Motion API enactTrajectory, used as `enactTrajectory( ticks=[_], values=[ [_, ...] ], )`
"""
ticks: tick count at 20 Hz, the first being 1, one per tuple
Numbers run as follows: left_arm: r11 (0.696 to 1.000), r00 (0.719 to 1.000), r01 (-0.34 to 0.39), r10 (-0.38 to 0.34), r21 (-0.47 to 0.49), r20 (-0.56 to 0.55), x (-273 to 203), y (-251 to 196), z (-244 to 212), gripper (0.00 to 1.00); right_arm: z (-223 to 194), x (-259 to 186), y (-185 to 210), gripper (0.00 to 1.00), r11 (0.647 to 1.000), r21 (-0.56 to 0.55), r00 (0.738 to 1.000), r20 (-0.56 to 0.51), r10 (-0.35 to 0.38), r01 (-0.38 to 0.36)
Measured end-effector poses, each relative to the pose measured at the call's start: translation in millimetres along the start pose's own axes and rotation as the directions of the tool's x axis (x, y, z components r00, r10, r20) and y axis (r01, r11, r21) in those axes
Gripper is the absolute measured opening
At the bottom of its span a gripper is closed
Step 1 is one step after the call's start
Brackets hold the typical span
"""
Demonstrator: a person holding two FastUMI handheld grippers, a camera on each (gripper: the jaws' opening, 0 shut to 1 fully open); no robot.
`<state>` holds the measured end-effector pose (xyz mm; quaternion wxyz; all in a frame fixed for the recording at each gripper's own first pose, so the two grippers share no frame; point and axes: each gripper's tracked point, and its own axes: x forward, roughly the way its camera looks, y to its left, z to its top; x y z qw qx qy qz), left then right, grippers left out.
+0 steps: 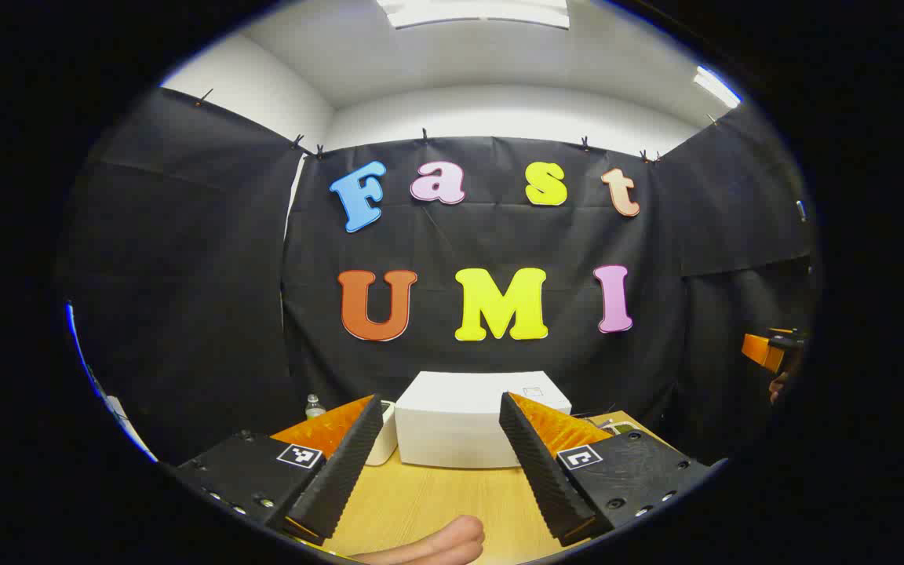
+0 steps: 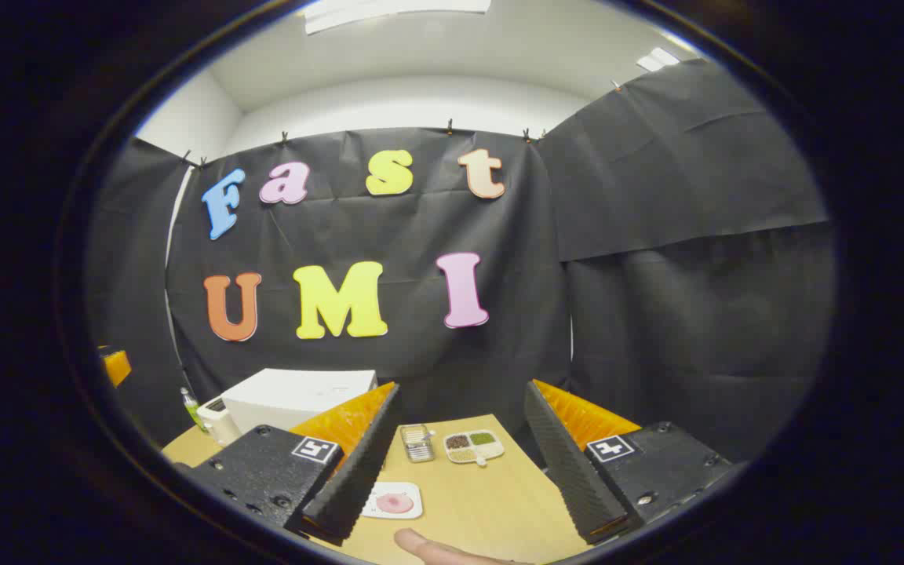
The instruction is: Open the microwave oven with the left hand, put the food in, and close the microwave oven.
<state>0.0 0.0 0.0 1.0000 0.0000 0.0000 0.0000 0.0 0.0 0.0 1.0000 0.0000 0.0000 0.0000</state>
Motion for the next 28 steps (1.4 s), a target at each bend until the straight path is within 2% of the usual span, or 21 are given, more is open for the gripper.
enactTrajectory(
  ticks=[1, 4, 7, 13, 16, 20, 21, 22, 25, 26, 27, 28],
  values=[
    [1.000, 1.000, -0.001, 0.001, 0.002, -0.002, 1, 1, -2, 0.93, -1, 1, 0, 1.00, 1.000, -0.001, 1.000, -0.005, 0.001, -0.001],
    [1.000, 1.000, 0.014, -0.014, 0.000, -0.008, 0, 0, -6, 0.93, -4, 1, 1, 1.00, 1.000, -0.007, 1.000, -0.019, 0.007, -0.007],
    [0.999, 0.999, -0.038, 0.038, 0.005, 0.019, -3, 13, -2, 0.93, -1, 1, 0, 1.00, 1.000, -0.016, 1.000, -0.015, 0.018, -0.018],
    [0.998, 0.996, -0.061, 0.062, -0.018, 0.066, -6, 28, 11, 0.93, 4, -2, 0, 1.00, 0.999, -0.021, 0.999, 0.008, 0.031, -0.031],
    [0.998, 0.997, -0.056, 0.058, -0.028, 0.055, -3, 33, 5, 0.93, 0, -1, 0, 1.00, 0.999, -0.015, 0.999, 0.005, 0.040, -0.040],
    [0.998, 0.997, -0.062, 0.063, -0.028, 0.051, 10, 36, 0, 0.93, 3, 4, -2, 1.00, 0.999, -0.010, 0.999, 0.020, 0.044, -0.044],
    [0.998, 0.997, -0.060, 0.062, -0.029, 0.050, 16, 36, -2, 0.93, 3, 6, -1, 0.92, 0.999, -0.007, 0.999, 0.023, 0.047, -0.047],
    [0.998, 0.997, -0.059, 0.060, -0.029, 0.050, 21, 35, -3, 0.93, 5, 8, 0, 1.00, 0.999, 0.000, 0.998, 0.028, 0.052, -0.052],
    [0.998, 0.998, -0.054, 0.055, -0.024, 0.044, 42, 27, -13, 0.93, 7, 14, -2, 1.00, 0.998, 0.014, 0.997, 0.046, 0.066, -0.067],
    [0.999, 0.998, -0.042, 0.042, -0.020, 0.041, 50, 20, -17, 0.93, 8, 15, -2, 0.92, 0.997, 0.018, 0.996, 0.051, 0.071, -0.072],
    [1.000, 0.999, -0.026, 0.026, -0.018, 0.036, 59, 12, -22, 0.93, 8, 18, -2, 1.00, 0.997, 0.022, 0.996, 0.057, 0.075, -0.076],
    [1.000, 1.000, -0.011, 0.011, -0.018, 0.026, 69, 3, -28, 0.93, 9, 20, -3, 1.00, 0.996, 0.025, 0.995, 0.061, 0.078, -0.080]
  ],
)
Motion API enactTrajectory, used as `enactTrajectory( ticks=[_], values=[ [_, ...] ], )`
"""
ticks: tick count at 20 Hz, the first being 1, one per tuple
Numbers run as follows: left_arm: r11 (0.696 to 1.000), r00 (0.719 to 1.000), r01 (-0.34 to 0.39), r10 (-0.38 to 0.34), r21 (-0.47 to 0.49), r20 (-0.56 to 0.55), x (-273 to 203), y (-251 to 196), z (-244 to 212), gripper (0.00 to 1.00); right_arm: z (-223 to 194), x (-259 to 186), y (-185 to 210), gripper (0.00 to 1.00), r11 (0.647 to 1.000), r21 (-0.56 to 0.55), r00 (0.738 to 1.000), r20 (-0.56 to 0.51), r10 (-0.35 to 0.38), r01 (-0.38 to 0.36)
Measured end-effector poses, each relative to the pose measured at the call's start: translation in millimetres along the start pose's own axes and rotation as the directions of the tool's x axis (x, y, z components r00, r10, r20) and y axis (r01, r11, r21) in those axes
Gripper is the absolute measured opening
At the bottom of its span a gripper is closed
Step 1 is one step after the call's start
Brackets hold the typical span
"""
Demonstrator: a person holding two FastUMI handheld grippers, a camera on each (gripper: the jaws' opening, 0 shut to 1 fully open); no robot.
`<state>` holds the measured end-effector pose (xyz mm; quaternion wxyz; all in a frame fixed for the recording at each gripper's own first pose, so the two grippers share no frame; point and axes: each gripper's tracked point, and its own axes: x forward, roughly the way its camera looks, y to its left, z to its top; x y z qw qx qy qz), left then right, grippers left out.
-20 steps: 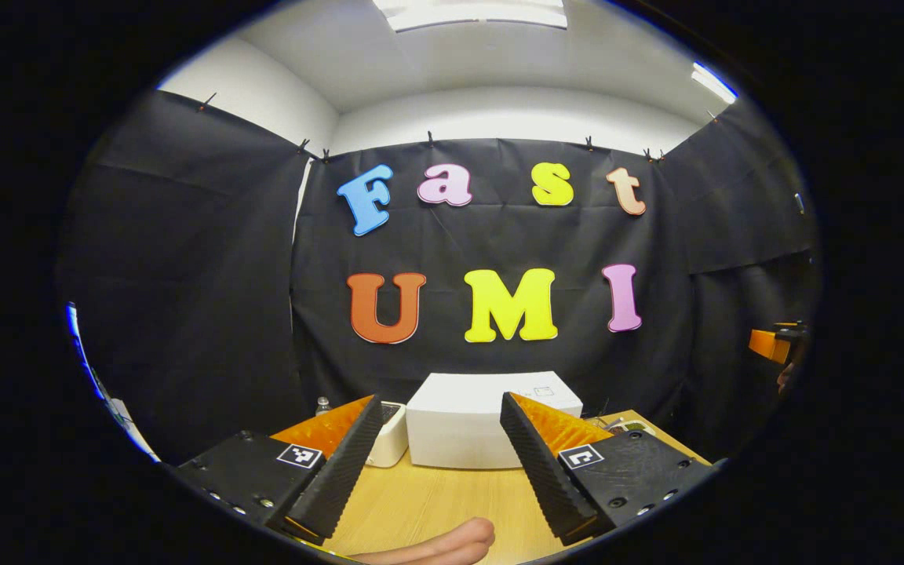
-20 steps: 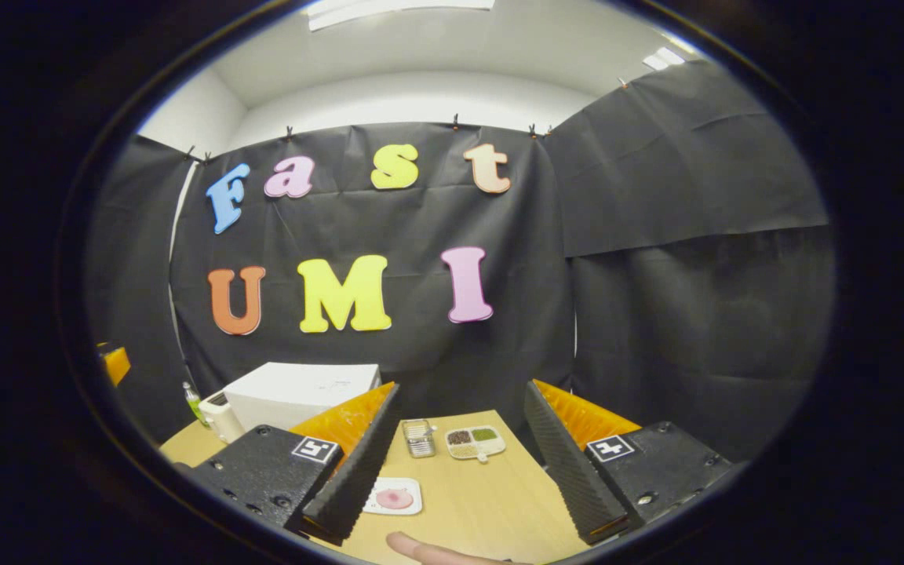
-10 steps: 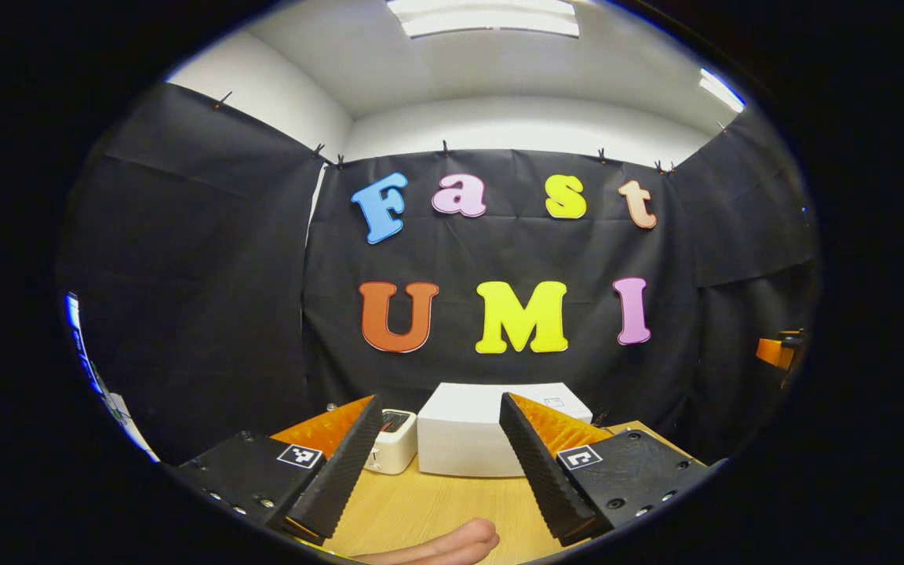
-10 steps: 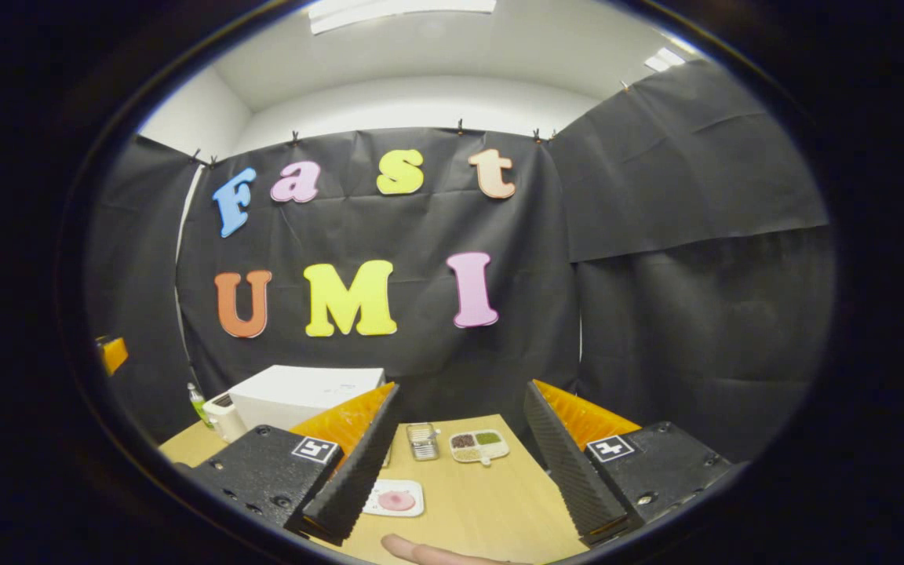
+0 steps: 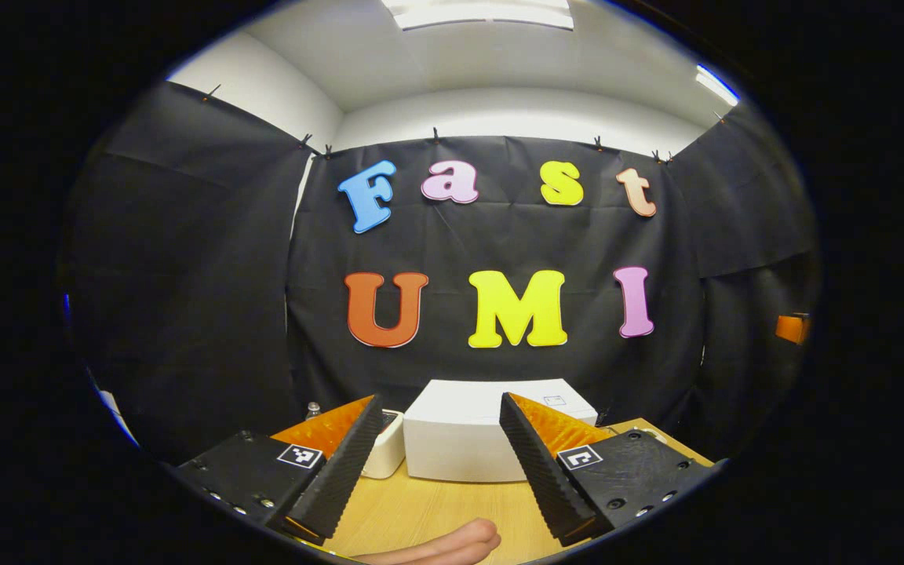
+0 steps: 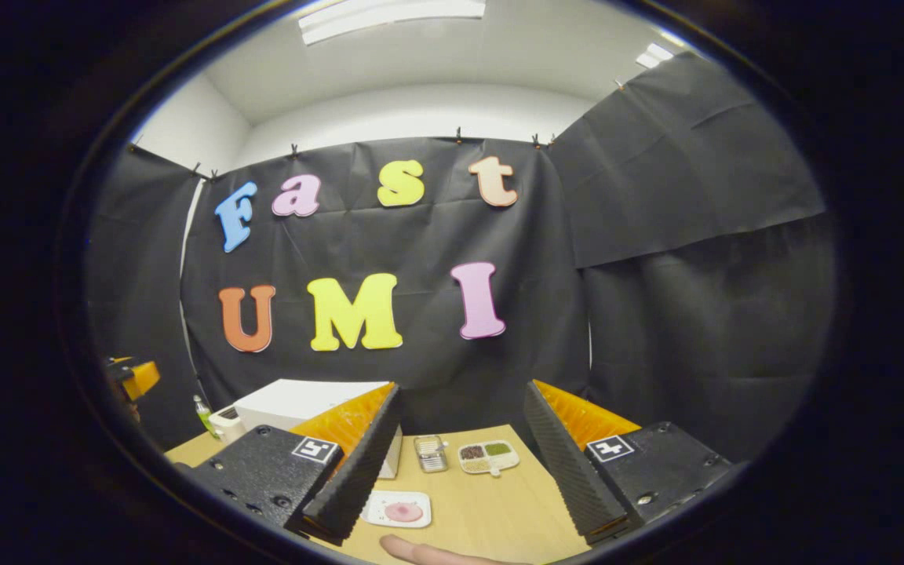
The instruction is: Open the microwave oven with the left hand, put the food in, and close the microwave oven.
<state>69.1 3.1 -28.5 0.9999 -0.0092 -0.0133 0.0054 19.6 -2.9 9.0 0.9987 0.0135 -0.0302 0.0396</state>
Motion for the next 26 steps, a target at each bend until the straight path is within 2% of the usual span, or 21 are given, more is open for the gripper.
enactTrajectory(
  ticks=[5, 9, 12, 15, 20, 24, 25, 26],
  values=[
    [0.999, 0.998, 0.049, -0.049, 0.000, -0.048, 52, -46, -51, 0.93, -10, 7, -8, 1.00, 1.000, 0.004, 1.000, -0.002, 0.022, -0.022],
    [0.992, 0.988, 0.127, -0.127, -0.003, -0.093, 87, -98, -104, 0.93, -19, 13, -28, 1.00, 1.000, -0.015, 1.000, -0.005, 0.004, -0.004],
    [0.993, 0.992, 0.113, -0.115, -0.042, -0.056, 117, -120, -133, 0.93, -22, 16, -46, 1.00, 1.000, -0.028, 1.000, -0.007, -0.012, 0.012],
    [0.991, 0.989, 0.117, -0.123, -0.065, -0.084, 141, -137, -166, 0.93, -25, 16, -59, 1.00, 0.999, -0.045, 0.999, -0.008, -0.032, 0.032],
    [0.983, 0.979, 0.165, -0.173, -0.082, -0.111, 169, -167, -220, 0.93, -27, 13, -68, 1.00, 0.997, -0.071, 0.999, -0.012, -0.034, 0.033],
    [0.982, 0.973, 0.174, -0.182, -0.069, -0.139, 188, -181, -253, 0.93, -37, 17, -70, 1.00, 0.998, -0.059, 0.999, -0.036, -0.036, 0.034],
    [0.982, 0.972, 0.179, -0.187, -0.065, -0.141, 193, -184, -259, 0.93, -39, 18, -70, 0.92, 0.998, -0.055, 0.999, -0.044, -0.030, 0.028],
    [0.982, 0.972, 0.180, -0.187, -0.062, -0.139, 199, -187, -265, 0.93, -43, 21, -71, 1.00, 0.998, -0.058, 0.998, -0.051, -0.032, 0.029]
  ],
)
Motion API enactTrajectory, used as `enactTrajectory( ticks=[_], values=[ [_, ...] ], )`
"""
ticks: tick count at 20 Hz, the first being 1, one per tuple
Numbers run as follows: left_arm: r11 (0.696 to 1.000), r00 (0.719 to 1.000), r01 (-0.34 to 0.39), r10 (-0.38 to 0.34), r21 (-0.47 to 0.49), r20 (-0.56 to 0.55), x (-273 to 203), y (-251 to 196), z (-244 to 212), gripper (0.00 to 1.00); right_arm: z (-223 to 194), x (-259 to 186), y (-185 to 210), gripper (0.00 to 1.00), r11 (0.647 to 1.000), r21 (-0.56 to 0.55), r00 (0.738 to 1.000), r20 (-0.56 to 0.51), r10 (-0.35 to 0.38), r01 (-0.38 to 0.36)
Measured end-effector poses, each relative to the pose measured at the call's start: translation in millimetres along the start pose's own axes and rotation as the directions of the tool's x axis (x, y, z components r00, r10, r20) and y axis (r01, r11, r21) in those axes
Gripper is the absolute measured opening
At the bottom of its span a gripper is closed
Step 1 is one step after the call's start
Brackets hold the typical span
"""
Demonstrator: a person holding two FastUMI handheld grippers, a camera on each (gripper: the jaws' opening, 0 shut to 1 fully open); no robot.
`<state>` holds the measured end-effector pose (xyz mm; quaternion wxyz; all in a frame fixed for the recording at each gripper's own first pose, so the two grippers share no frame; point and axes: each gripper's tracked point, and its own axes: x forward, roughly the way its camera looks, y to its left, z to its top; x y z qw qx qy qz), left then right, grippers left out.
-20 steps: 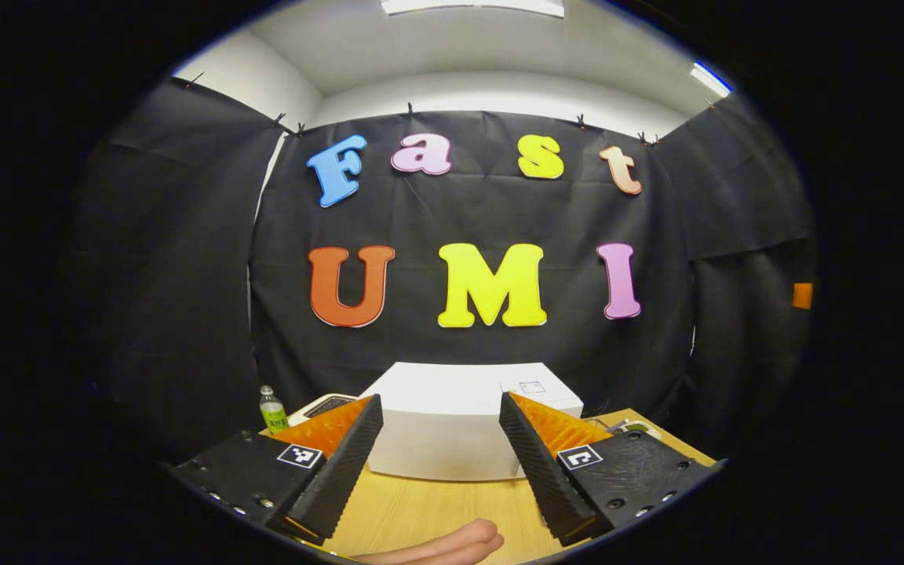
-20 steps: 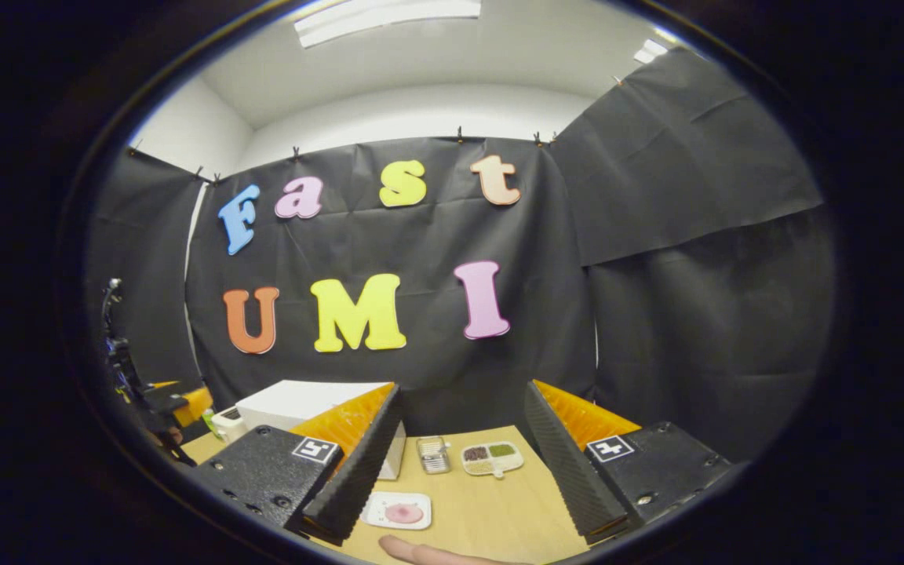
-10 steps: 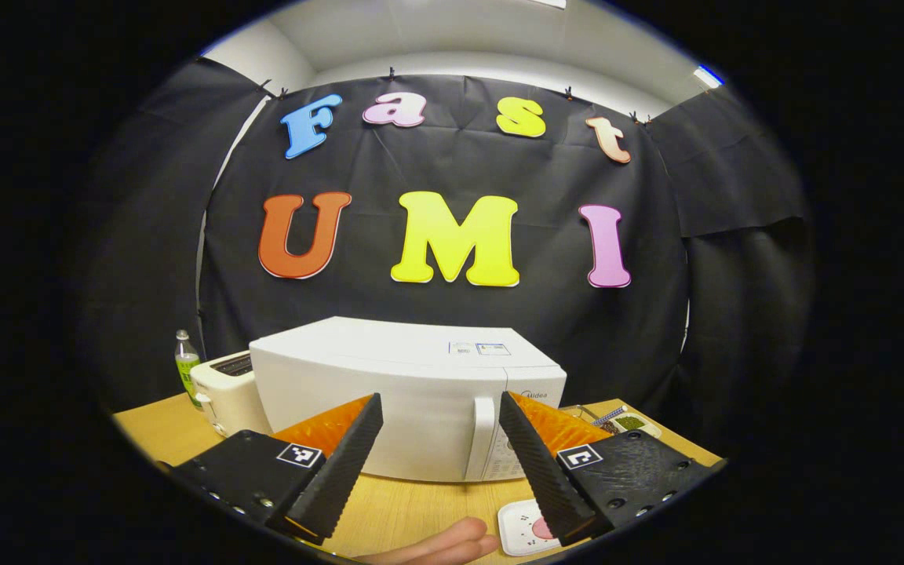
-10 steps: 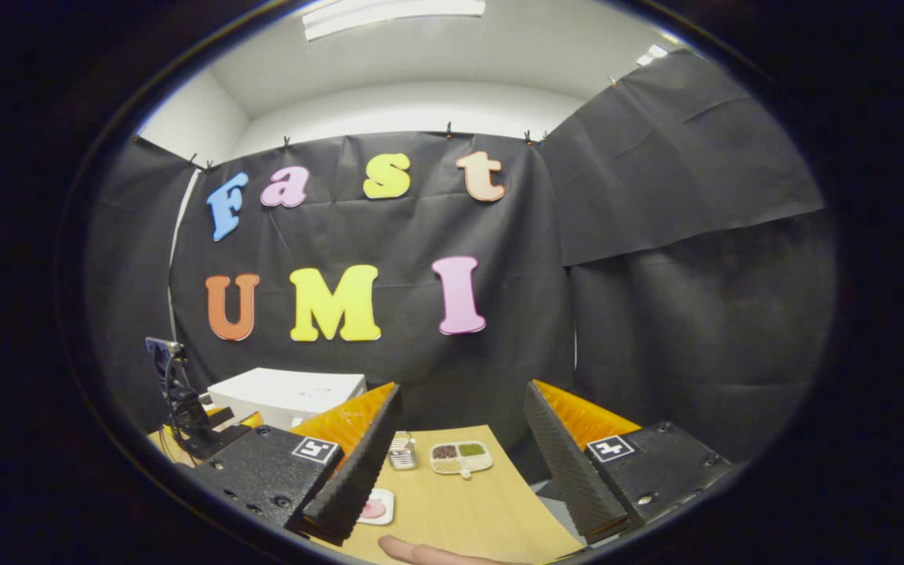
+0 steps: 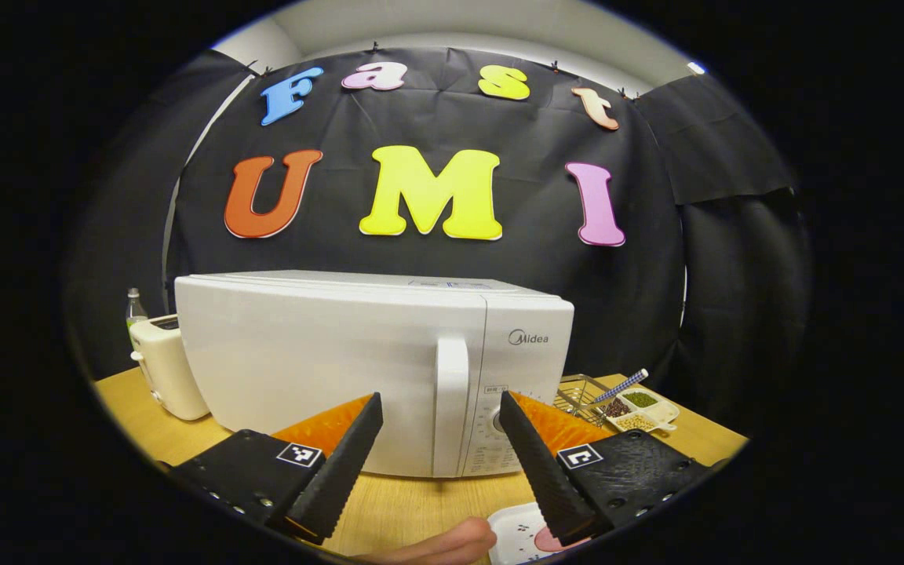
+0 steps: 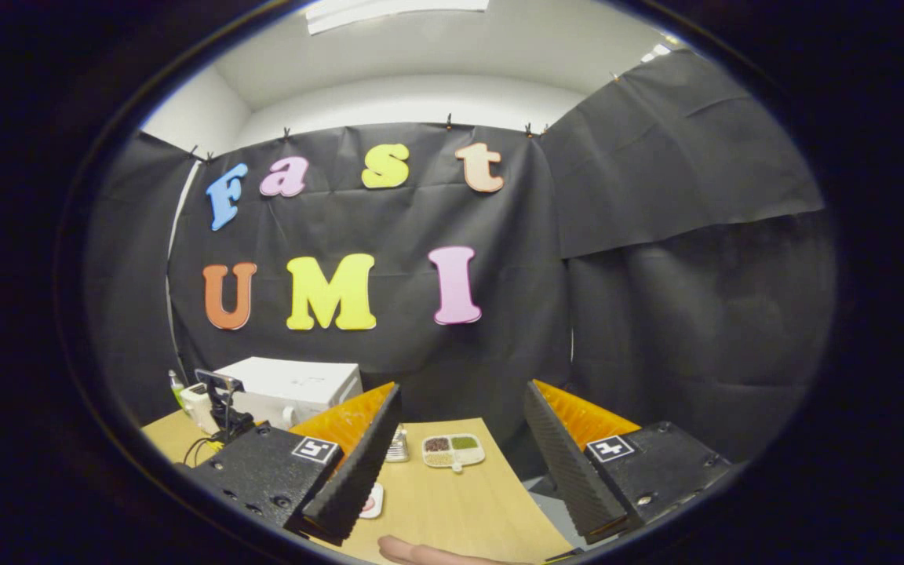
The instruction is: Open the microwave oven with the left hand, put the food in, and close the microwave oven.
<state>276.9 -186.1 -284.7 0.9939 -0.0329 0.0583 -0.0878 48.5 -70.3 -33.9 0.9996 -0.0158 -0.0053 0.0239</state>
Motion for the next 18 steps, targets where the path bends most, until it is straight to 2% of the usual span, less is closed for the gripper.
enactTrajectory(
  ticks=[3, 4, 5, 6, 7, 8, 10, 13, 14, 15, 16, 17, 18],
  values=[
    [1.000, 1.000, -0.022, 0.022, 0.000, -0.011, 19, 3, -17, 0.93, 3, 3, -9, 1.00, 1.000, -0.018, 1.000, 0.005, -0.020, 0.020],
    [1.000, 1.000, -0.029, 0.029, 0.001, -0.010, 26, 3, -22, 0.88, 2, 2, -12, 0.91, 0.999, -0.022, 1.000, 0.008, -0.027, 0.027],
    [1.000, 1.000, -0.021, 0.021, 0.002, -0.019, 30, 1, -25, 0.81, 2, 1, -14, 0.91, 0.999, -0.022, 0.999, 0.011, -0.031, 0.032],
    [0.999, 0.999, -0.037, 0.037, 0.001, -0.024, 33, 4, -29, 0.71, 2, 2, -15, 1.00, 0.999, -0.020, 0.999, 0.012, -0.034, 0.035],
    [0.999, 0.999, -0.043, 0.043, 0.015, -0.013, 32, 5, -26, 0.66, 1, 1, -16, 1.00, 0.999, -0.016, 0.999, 0.012, -0.036, 0.036],
    [0.998, 0.999, -0.045, 0.045, 0.031, 0.002, 34, 5, -25, 0.57, -1, 0, -17, 1.00, 0.999, -0.012, 0.999, 0.011, -0.035, 0.035],
    [0.996, 0.999, -0.043, 0.043, 0.080, 0.002, 35, 7, -24, 0.49, -4, 0, -15, 1.00, 1.000, -0.012, 1.000, 0.007, -0.028, 0.028],
    [1.000, 0.999, -0.029, 0.029, -0.008, -0.037, 34, 1, -29, 0.46, -7, -2, -13, 1.00, 0.999, -0.023, 1.000, 0.000, -0.025, 0.025],
    [0.999, 0.998, -0.031, 0.030, -0.024, -0.052, 36, 0, -30, 0.26, -8, -3, -12, 1.00, 0.999, -0.027, 1.000, 0.000, -0.021, 0.021],
    [0.999, 0.998, -0.038, 0.037, -0.023, -0.057, 33, 0, -30, 0.25, -9, -5, -12, 1.00, 0.999, -0.027, 1.000, -0.003, -0.017, 0.017],
    [0.999, 0.997, -0.041, 0.040, -0.013, -0.066, 33, 1, -31, 0.16, -11, -8, -13, 1.00, 1.000, -0.025, 1.000, -0.009, -0.016, 0.016],
    [0.999, 0.997, -0.043, 0.043, 0.002, -0.068, 34, 3, -35, 0.16, -13, -11, -14, 1.00, 1.000, -0.021, 1.000, -0.016, -0.017, 0.017],
    [0.999, 0.996, -0.039, 0.039, -0.001, -0.075, 31, 2, -34, 0.07, -14, -13, -16, 1.00, 1.000, -0.017, 1.000, -0.020, -0.018, 0.018]
  ],
)
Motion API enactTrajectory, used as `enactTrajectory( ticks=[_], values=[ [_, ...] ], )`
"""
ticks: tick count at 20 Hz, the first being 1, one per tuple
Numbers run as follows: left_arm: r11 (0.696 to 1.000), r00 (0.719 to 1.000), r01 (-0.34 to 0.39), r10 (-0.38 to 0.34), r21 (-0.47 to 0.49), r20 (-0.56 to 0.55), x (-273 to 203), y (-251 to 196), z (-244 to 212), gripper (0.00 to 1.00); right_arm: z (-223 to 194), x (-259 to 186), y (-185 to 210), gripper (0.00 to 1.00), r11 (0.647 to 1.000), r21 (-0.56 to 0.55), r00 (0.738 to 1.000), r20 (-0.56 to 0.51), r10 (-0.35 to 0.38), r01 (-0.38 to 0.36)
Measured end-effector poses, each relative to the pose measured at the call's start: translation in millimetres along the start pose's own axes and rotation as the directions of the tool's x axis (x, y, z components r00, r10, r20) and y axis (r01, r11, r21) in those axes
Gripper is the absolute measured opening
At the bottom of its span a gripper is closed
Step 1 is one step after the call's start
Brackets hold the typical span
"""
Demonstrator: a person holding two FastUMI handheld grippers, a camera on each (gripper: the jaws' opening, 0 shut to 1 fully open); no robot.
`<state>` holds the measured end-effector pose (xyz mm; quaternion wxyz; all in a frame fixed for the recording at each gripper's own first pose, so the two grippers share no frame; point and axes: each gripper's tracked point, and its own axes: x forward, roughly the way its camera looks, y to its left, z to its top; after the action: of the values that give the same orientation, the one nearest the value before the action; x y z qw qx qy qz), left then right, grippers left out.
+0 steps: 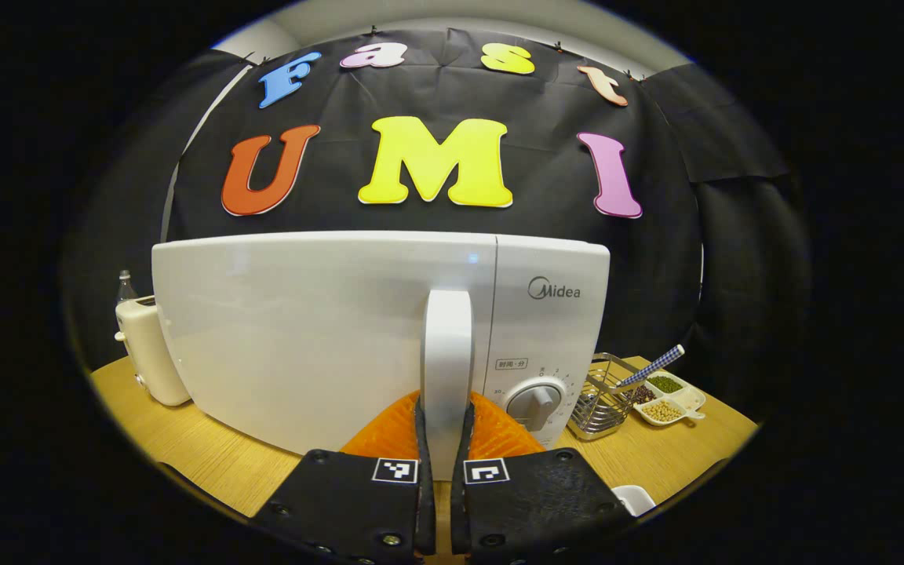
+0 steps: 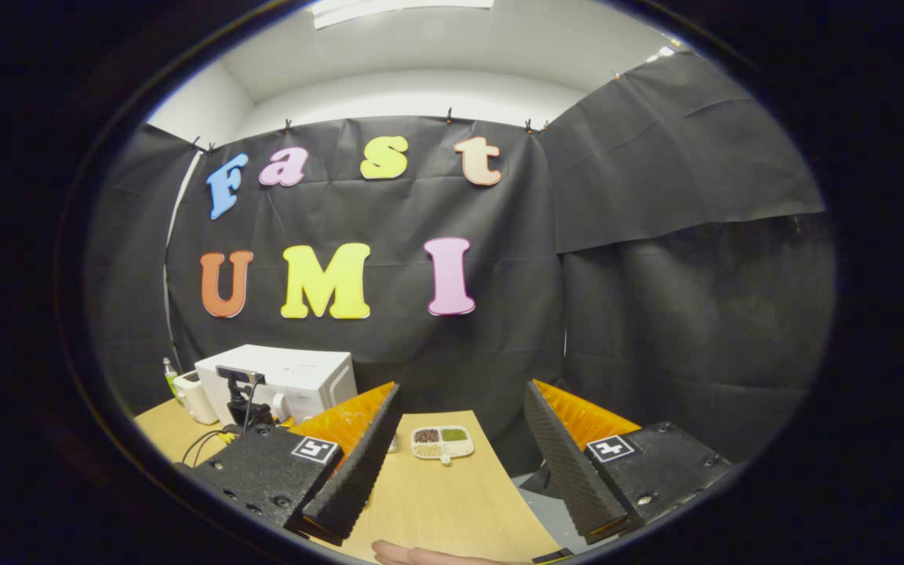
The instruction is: Open the microwave oven with the left hand, put the food in, and close the microwave oven.
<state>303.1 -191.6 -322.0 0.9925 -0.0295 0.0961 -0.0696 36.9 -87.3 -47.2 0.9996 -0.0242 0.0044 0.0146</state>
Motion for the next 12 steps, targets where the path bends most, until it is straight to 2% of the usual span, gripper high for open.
enactTrajectory(
  ticks=[4, 6, 7, 8, 10, 11, 12],
  values=[
    [0.999, 1.000, 0.015, -0.015, -0.045, -0.013, -13, 1, -1, 0.07, -1, -8, -3, 1.00, 1.000, 0.005, 1.000, -0.005, -0.011, 0.011],
    [0.998, 1.000, 0.029, -0.029, 0.047, 0.002, -27, 4, 1, 0.07, 1, -12, 1, 1.00, 1.000, 0.012, 1.000, -0.002, -0.005, 0.005],
    [0.997, 0.999, 0.050, -0.050, 0.057, 0.007, -36, 6, 0, 0.07, 1, -14, 5, 1.00, 1.000, 0.016, 1.000, -0.003, 0.002, -0.002],
    [0.997, 0.997, 0.075, -0.075, 0.017, -0.002, -44, 5, -4, 0.06, 1, -18, 10, 0.92, 1.000, 0.018, 1.000, -0.003, 0.013, -0.013],
    [0.992, 0.993, 0.112, -0.113, -0.053, -0.016, -63, 9, -6, 0.06, -1, -23, 20, 0.92, 0.999, 0.020, 0.999, -0.002, 0.032, -0.032],
    [0.992, 0.992, 0.121, -0.121, -0.026, -0.017, -73, 13, -7, 0.06, -3, -27, 25, 1.00, 0.999, 0.020, 0.999, -0.002, 0.042, -0.042],
    [0.992, 0.992, 0.123, -0.123, 0.015, -0.011, -82, 18, -7, 0.07, -3, -31, 32, 0.92, 0.998, 0.022, 0.998, -0.001, 0.056, -0.056]
  ],
)
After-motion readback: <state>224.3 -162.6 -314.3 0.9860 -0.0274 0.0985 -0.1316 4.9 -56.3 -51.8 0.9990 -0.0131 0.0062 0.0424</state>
